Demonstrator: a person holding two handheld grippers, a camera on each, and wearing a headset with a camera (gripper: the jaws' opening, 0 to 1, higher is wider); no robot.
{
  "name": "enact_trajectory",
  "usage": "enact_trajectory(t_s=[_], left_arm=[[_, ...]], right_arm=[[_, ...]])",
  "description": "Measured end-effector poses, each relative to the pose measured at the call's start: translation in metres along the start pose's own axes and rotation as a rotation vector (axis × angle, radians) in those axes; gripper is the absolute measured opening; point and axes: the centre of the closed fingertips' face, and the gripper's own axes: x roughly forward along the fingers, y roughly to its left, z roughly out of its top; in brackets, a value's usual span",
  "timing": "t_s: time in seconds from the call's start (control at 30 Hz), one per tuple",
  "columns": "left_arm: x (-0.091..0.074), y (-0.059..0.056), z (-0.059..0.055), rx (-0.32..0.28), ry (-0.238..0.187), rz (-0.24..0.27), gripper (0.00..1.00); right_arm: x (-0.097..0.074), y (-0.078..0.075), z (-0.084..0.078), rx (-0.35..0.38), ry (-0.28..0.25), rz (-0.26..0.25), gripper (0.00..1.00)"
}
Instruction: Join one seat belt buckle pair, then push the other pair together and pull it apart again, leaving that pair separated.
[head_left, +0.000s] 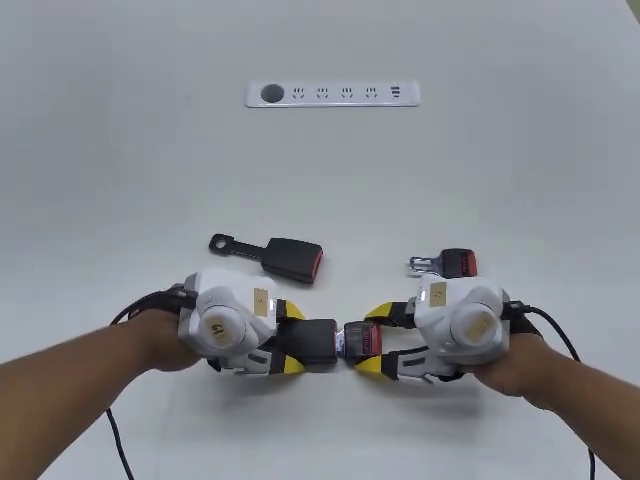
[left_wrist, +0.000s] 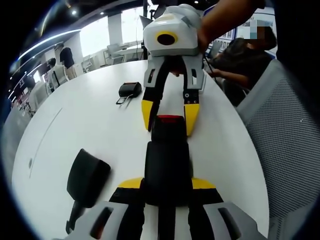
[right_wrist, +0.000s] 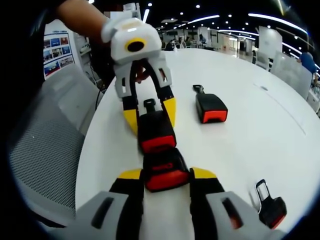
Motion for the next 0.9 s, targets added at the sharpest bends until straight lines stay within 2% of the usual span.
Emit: enact_trajectory(t_s=[0.17,0.33,0.67,0.9], left_arm=[[-0.0008,0.0,-0.0008,0.009,-0.018,-0.008,0.34],[-0.0008,-0.0002,-0.0007,0.027,-0.027,-0.022,0.34],[-0.0017,0.0005,-0.0022,0.042,-0.044,-0.041,0.33],[-0.0015,0.0007,-0.0019,0.043,-0.045,-0.047,0.33]], right_arm=[[-0.0011,0.0006,-0.0015,-0.012,-0.012,-0.003,0.35],[-0.0018,0.0006,-0.0011,-0.028,-0.047,0.001,0.35],[-0.0026,0.0023,0.0001,-0.097,-0.056,-0.003,0.33],[-0.0033,0.0021,0.0,-0.104,-0.075,-0.003,0.33]])
